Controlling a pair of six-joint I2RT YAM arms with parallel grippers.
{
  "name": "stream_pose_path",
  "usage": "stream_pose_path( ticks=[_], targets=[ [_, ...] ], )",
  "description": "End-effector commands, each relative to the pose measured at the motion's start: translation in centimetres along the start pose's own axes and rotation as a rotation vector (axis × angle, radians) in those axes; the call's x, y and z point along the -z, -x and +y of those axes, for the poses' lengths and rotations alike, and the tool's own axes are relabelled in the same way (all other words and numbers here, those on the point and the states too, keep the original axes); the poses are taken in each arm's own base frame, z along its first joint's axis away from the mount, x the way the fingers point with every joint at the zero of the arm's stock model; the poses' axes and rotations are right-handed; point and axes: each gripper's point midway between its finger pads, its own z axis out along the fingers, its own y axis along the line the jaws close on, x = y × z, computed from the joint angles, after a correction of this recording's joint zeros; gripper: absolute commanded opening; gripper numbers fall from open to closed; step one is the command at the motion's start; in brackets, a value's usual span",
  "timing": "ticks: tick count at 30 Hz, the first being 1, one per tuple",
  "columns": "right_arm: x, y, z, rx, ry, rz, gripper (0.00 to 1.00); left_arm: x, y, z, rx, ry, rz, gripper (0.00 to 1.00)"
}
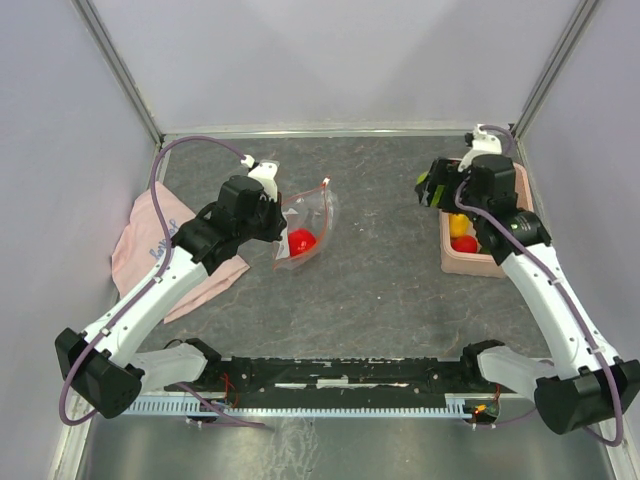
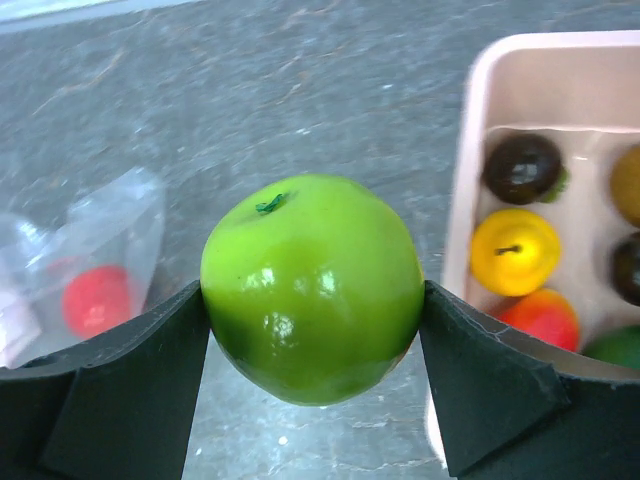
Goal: Place the food in the zip-top bag and seal the zipper
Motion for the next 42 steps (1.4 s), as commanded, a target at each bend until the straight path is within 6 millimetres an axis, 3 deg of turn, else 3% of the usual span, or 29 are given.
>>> stream_pose_path(
  ticks=[1,7,18,25,33,42],
  targets=[
    [1.8,1.2,5.5,0.040,0.183,-0.055,0.61,0.9,1.8,-0.4,-0.037,-0.032,-0.064,0.03],
    [3.5,0.8,11.0,0.134,0.353,-0.083,0.61,0.8,1.6,-0.4,-0.035,-0.032,-0.060,0.03],
    [8.5,-0.5,22.5,0.403,0.742,-0.169,0.64,0.6,1.4,-0.6,-0.035,-0.039,-0.050,0.03],
    [9.1,-2.5,27.8,0.498,0.905,-0.176,0.65,0.5,1.3,-0.6,-0.035,-0.044,-0.045,0.03],
    [6.6,-4.7,29.8,0.524,0.907,-0.142,0.67,0.5,1.3,-0.7,-0.035,-0.047,-0.045,0.03],
    [1.7,-6.5,28.0,0.566,0.717,-0.118,0.71,0.7,1.4,-0.8,-0.035,-0.052,-0.051,0.03]
  ],
)
